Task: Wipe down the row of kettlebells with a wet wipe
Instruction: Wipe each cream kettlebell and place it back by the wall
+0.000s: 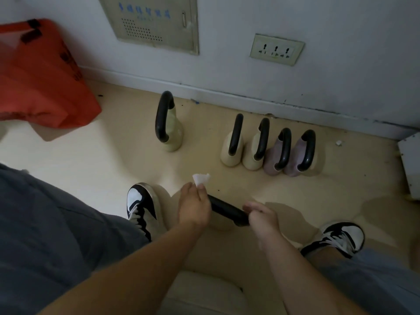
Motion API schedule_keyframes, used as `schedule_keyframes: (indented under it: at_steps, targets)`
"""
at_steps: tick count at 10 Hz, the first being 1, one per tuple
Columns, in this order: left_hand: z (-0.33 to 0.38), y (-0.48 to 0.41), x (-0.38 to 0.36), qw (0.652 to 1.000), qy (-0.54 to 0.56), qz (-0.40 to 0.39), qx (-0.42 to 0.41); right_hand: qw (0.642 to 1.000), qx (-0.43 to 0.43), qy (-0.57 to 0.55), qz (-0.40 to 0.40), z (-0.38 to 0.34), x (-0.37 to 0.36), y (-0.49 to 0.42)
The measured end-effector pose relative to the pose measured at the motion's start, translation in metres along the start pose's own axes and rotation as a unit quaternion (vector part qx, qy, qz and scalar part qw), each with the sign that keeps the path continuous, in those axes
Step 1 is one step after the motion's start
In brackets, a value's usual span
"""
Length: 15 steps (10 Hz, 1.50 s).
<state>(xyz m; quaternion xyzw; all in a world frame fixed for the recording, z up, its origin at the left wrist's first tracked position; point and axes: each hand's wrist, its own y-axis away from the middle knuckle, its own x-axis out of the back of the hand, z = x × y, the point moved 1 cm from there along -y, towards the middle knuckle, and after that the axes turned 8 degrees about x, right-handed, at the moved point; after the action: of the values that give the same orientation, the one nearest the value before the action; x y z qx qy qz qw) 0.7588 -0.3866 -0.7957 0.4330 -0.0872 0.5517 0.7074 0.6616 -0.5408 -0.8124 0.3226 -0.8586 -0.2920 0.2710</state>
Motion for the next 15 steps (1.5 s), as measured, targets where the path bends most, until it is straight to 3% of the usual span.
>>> schedule_keyframes:
  at_steps: [1,2,3,4,5,6,7,8,9,10,11,13,15]
  targets:
    - [0.010,0.029,-0.026,0.997,0.064,0.038,0.018,0.998,-0.046,-0.025,-0.020,-0.004,-0.001,0.006]
    - [0.015,0.024,-0.027,0.992,0.122,0.014,0.038,0.999,-0.026,0.027,-0.021,-0.002,0.001,0.017]
    - [0.026,0.004,-0.018,0.985,0.157,-0.074,0.020,0.994,-0.012,0.093,-0.049,0.006,-0.004,0.027]
    - [0.038,-0.006,-0.011,0.985,0.098,-0.138,-0.036,0.989,-0.087,0.065,-0.097,0.006,-0.025,0.036]
    - [0.038,0.016,-0.016,0.987,0.043,-0.155,-0.026,0.986,-0.129,0.006,-0.106,0.007,-0.041,0.037]
    - [0.008,0.042,-0.017,0.986,-0.017,-0.163,-0.016,0.986,-0.107,-0.113,-0.057,0.006,-0.043,0.023]
    - [-0.021,0.048,-0.006,0.990,-0.057,-0.132,-0.006,0.986,-0.087,-0.144,-0.024,-0.002,-0.041,0.007]
    - [-0.033,0.048,0.001,0.996,-0.042,-0.073,0.041,0.976,-0.108,-0.162,-0.095,-0.015,-0.044,0.003]
    - [-0.030,0.060,-0.005,0.995,-0.030,-0.061,0.071,0.963,-0.125,-0.161,-0.173,-0.021,-0.046,0.009]
    - [-0.001,0.071,-0.013,0.991,-0.025,-0.081,0.103,0.964,-0.128,-0.120,-0.198,-0.019,-0.043,0.004]
    - [0.041,0.046,-0.022,0.989,0.018,-0.119,0.085,0.961,-0.110,-0.084,-0.238,-0.024,-0.041,0.000]
    - [0.088,-0.026,-0.038,0.981,0.000,-0.159,0.110,0.966,-0.100,-0.058,-0.230,-0.014,-0.047,-0.007]
    - [0.016,0.063,-0.021,0.997,-0.027,-0.078,-0.009,0.947,-0.131,-0.121,-0.267,0.006,-0.049,-0.031]
